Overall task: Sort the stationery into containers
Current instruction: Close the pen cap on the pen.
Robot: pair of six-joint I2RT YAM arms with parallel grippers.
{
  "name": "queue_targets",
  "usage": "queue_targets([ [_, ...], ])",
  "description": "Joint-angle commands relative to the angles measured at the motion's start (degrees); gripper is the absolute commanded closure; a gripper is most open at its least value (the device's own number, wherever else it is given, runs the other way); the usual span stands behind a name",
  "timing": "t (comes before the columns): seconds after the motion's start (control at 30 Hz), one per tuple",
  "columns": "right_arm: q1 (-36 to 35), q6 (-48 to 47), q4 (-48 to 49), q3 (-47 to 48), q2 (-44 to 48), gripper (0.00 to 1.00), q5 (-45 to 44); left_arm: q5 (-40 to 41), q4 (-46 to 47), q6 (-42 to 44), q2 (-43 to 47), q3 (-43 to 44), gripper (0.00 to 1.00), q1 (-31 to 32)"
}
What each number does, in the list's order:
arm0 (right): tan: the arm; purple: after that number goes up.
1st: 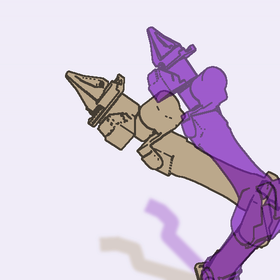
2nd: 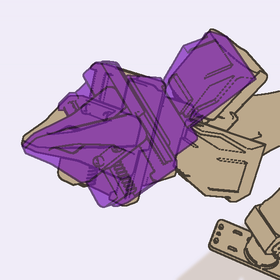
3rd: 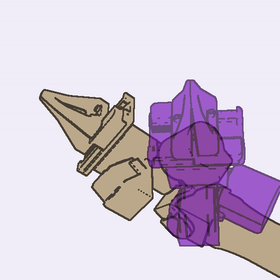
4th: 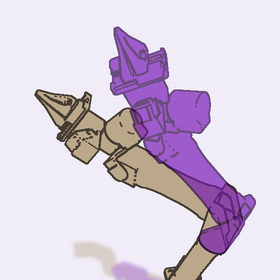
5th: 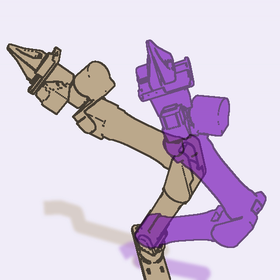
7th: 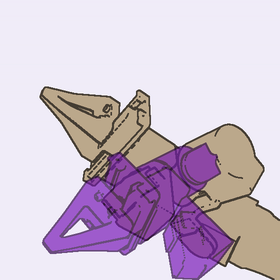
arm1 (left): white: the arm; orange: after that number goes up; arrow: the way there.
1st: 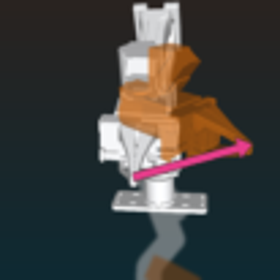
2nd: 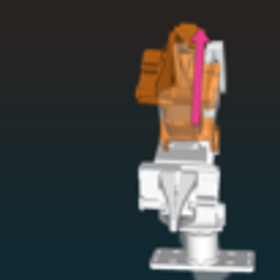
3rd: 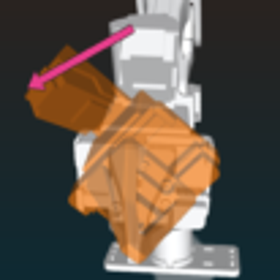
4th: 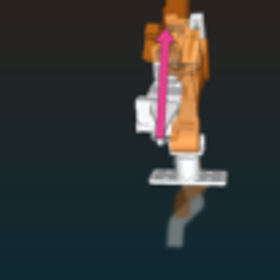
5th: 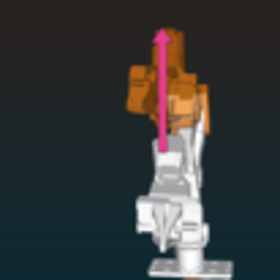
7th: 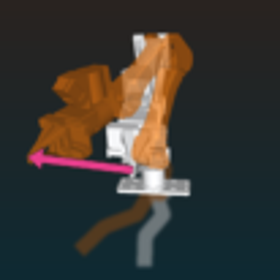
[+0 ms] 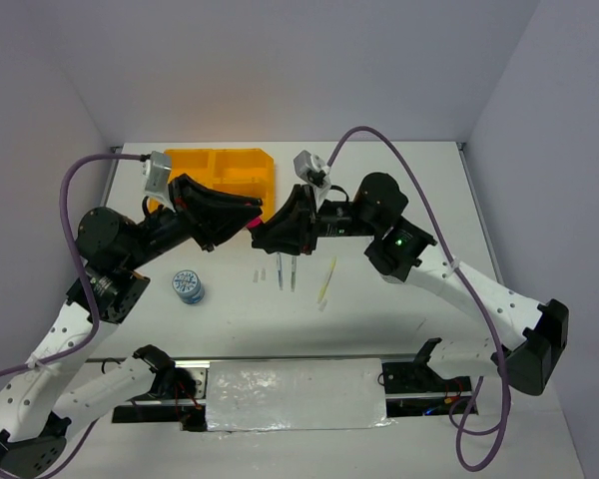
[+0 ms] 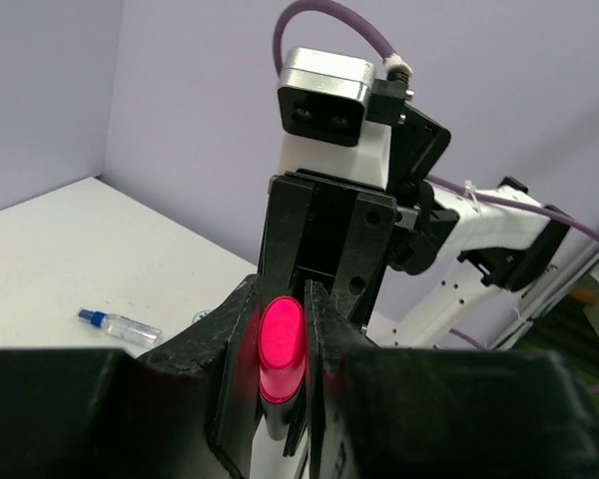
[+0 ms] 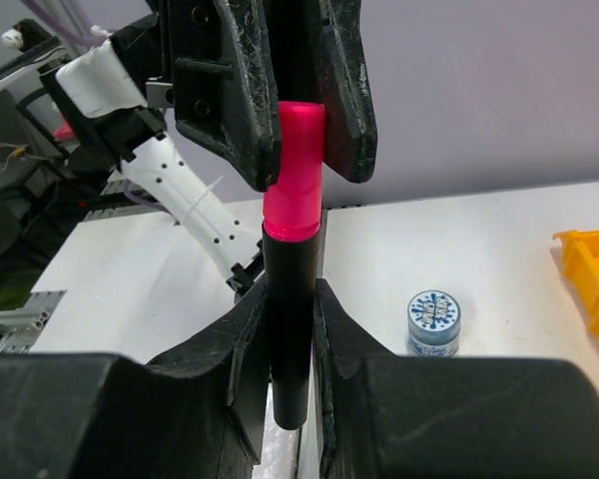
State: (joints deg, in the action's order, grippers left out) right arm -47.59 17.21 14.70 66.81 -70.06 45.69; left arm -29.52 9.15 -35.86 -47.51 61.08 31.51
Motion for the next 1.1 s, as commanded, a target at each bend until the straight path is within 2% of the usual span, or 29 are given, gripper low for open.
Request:
queue_targets([
  [0.0,-0.2,-3.4,4.9,7.3,-0.9,1.00,-2.5,1.0,-5.7,-4.4,-2.4,-3.3,1.00,0.2],
  [0.17,-0.1,-3.3,5.8,9.7,-2.8,1.00,1.6,-1.2,-4.8,-4.1,-3.1,-4.6,1.00,0.1],
  [0.37,1.6,-0.1,8.8,12.0,-3.1,1.00,8.9,-9.9,-2.6,-0.3,-2.2,-6.7,1.00,0.1],
  [0.6,2.2,0.5,7.5,17.6,-5.2,1.00,9.1,-12.7,2.1,-2.2,-0.8,-12.0,1.00,0.5],
  [0.8,2.9,-1.3,3.2,24.1,-7.9,1.00,9.3,-11.5,-3.4,1.0,0.0,-13.3,1.00,1.4],
  [0.97,2.9,-5.3,-5.5,32.9,-11.8,1.00,10.2,-10.7,-12.5,4.3,-1.0,-12.0,1.00,1.5],
  [1.07,2.9,-5.6,-6.5,35.4,-13.1,1.00,10.3,-11.2,-12.0,3.3,-0.9,-13.4,1.00,1.5],
])
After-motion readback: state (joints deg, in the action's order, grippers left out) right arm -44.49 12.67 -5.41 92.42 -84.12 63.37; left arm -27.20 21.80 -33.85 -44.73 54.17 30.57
